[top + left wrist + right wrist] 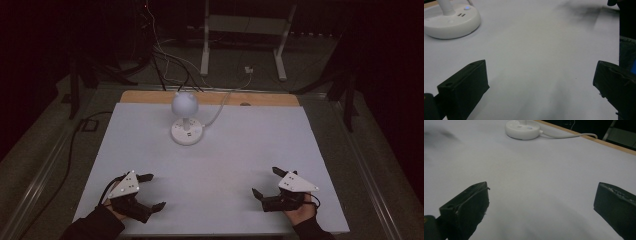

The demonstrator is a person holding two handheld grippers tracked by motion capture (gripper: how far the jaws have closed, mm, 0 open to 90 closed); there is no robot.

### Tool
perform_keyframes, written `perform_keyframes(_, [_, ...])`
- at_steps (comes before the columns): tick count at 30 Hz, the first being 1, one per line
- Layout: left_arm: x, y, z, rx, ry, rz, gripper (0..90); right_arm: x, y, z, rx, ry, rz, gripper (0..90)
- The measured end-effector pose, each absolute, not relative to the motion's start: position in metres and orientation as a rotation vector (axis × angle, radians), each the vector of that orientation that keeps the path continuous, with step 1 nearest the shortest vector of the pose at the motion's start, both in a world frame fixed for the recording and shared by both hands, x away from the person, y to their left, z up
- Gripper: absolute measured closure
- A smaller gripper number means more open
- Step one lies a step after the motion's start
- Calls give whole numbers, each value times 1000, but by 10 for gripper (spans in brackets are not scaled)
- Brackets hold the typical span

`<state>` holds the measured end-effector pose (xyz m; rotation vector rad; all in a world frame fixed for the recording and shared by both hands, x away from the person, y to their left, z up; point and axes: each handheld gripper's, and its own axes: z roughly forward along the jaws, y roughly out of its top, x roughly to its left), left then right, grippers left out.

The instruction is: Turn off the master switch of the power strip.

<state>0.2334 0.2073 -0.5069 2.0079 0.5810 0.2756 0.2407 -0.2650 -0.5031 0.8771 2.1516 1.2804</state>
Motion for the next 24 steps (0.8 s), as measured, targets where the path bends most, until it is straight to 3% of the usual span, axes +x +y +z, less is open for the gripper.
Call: perform_keyframes(24, [233, 198, -500, 2065, 537, 227, 4, 237, -263, -497, 863, 2107, 1309, 3])
